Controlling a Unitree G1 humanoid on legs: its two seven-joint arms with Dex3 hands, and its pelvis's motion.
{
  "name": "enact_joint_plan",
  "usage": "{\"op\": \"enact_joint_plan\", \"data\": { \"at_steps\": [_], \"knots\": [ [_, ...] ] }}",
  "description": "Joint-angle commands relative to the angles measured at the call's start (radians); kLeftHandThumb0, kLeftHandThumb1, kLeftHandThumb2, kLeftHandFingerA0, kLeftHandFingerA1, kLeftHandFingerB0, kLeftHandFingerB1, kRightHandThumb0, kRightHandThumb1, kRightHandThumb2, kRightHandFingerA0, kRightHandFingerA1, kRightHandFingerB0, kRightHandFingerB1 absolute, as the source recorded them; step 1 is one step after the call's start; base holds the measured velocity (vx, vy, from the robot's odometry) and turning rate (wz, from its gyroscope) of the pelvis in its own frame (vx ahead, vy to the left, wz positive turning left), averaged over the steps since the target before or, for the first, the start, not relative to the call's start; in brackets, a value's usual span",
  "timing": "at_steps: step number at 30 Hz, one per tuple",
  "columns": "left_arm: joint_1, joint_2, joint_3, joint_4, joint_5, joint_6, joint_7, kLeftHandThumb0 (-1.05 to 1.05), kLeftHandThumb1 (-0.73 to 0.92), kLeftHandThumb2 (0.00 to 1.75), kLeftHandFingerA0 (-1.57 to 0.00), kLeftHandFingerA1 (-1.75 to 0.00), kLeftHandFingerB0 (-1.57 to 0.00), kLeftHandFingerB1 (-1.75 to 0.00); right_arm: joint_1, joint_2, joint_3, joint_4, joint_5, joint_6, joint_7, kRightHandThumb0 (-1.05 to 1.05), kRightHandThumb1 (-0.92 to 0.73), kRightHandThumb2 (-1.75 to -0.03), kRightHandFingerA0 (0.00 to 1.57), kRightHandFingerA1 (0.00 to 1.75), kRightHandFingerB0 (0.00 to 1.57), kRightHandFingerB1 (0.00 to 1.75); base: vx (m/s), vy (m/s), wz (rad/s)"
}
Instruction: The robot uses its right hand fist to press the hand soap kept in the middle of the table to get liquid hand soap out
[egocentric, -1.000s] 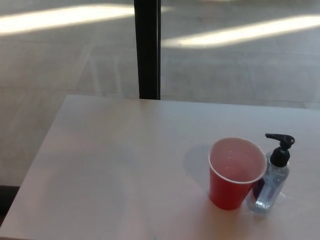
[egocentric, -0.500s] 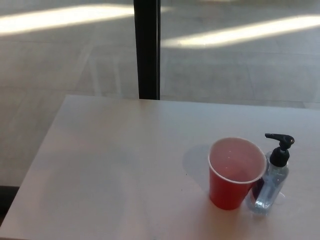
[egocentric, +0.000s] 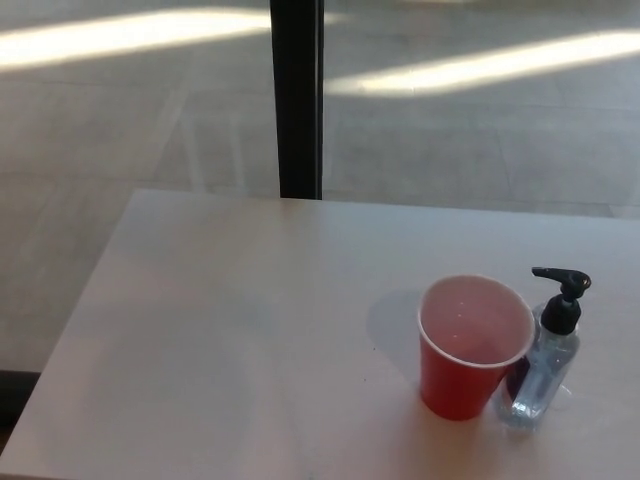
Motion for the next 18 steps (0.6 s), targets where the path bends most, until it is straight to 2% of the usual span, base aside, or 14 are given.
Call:
{"op": "enact_joint_plan", "data": {
  "at_steps": [1,2,3,4,5,6,7,10,11,13,14,15,16,18],
  "knots": [
    [0.002,0.019,0.006,0.000,-0.006,0.016,0.018,-0.47,0.92,1.28,-0.49,-0.99,-0.34,-0.90,0.016,0.013,0.008,-0.022,-0.001,-0.018,0.044,-0.42,-0.30,-1.00,0.93,0.95,0.91,1.02,0.00,0.000,0.00],
    [-0.003,0.019,0.002,0.000,-0.003,0.020,0.015,-0.47,0.91,1.30,-0.47,-0.96,-0.32,-0.86,0.013,0.011,0.005,-0.013,0.002,-0.025,0.053,-0.43,-0.29,-0.99,0.97,0.97,0.96,1.04,0.00,0.000,0.00],
    [0.000,0.021,0.000,0.001,-0.003,0.016,0.001,-0.47,0.92,1.30,-0.46,-0.96,-0.29,-0.83,0.016,0.011,0.008,-0.017,-0.001,-0.027,0.057,-0.44,-0.31,-0.94,0.98,0.92,0.90,1.13,0.00,0.000,0.00],
    [-0.003,0.024,0.000,0.009,-0.004,0.012,-0.005,-0.47,0.92,1.30,-0.46,-0.96,-0.32,-0.87,0.019,0.014,0.007,-0.026,0.003,-0.023,0.061,-0.43,-0.28,-0.99,0.93,0.94,0.89,0.99,0.00,0.000,0.00],
    [-0.004,0.025,0.001,0.016,-0.006,0.008,-0.008,-0.48,0.91,1.31,-0.44,-0.93,-0.30,-0.84,0.020,0.014,0.005,-0.031,0.009,-0.018,0.068,-0.44,-0.29,-1.00,0.89,0.92,0.83,0.95,0.00,0.000,0.00],
    [-0.001,0.023,-0.001,0.013,-0.002,0.001,-0.001,-0.48,0.91,1.30,-0.50,-1.01,-0.36,-0.93,0.020,0.014,0.005,-0.028,0.008,-0.023,0.072,-0.44,-0.29,-0.99,0.89,0.92,0.88,0.98,0.00,0.000,0.00],
    [-0.001,0.022,-0.002,0.011,-0.001,0.003,0.003,-0.48,0.91,1.29,-0.50,-1.00,-0.35,-0.90,0.022,0.017,0.004,-0.034,0.010,-0.022,0.074,-0.44,-0.29,-1.00,0.89,0.92,0.82,0.94,0.00,0.000,0.00],
    [-0.006,0.024,0.004,0.020,-0.007,0.006,0.003,-0.50,0.91,1.28,-0.50,-1.00,-0.30,-0.85,0.017,0.015,0.000,-0.022,0.012,-0.026,0.080,-0.43,-0.30,-1.00,0.91,0.94,0.84,0.95,0.00,0.000,0.00],
    [-0.010,0.026,0.004,0.029,-0.006,0.005,0.003,-0.49,0.92,1.28,-0.51,-1.02,-0.33,-0.89,0.016,0.014,-0.002,-0.016,0.014,-0.029,0.088,-0.44,-0.30,-1.00,0.90,0.93,0.90,1.01,0.00,0.000,0.00],
    [-0.013,0.024,0.005,0.031,-0.006,0.005,0.010,-0.49,0.92,1.27,-0.51,-1.03,-0.32,-0.88,0.021,0.020,-0.004,-0.041,0.019,-0.011,0.076,-0.43,-0.29,-0.99,0.88,0.92,0.90,1.00,0.00,0.000,0.00],
    [-0.013,0.027,-0.007,0.029,0.005,0.011,0.012,-0.48,0.92,1.28,-0.52,-1.02,-0.35,-0.89,0.018,0.020,-0.005,-0.042,0.019,-0.009,0.071,-0.43,-0.33,-0.93,0.90,0.92,0.86,1.10,0.00,0.000,0.00],
    [-0.007,0.026,-0.005,0.022,0.000,0.005,-0.001,-0.49,0.92,1.29,-0.50,-1.01,-0.31,-0.87,0.019,0.022,-0.004,-0.046,0.018,-0.010,0.070,-0.43,-0.32,-0.93,0.90,0.92,0.85,1.14,0.00,0.000,0.00],
    [-0.005,0.025,-0.004,0.015,-0.002,0.009,0.000,-0.48,0.90,1.31,-0.47,-0.96,-0.28,-0.83,0.014,0.018,-0.001,-0.028,0.011,-0.022,0.077,-0.44,-0.31,-0.98,0.85,0.90,0.83,0.97,0.00,0.000,0.00],
    [-0.002,0.019,0.006,0.005,-0.012,0.013,0.009,-0.49,0.92,1.28,-0.49,-1.01,-0.29,-0.86,0.011,0.017,0.000,-0.020,0.010,-0.026,0.081,-0.44,-0.28,-0.98,0.82,0.88,0.89,1.00,0.00,0.000,0.00]
  ]
}}
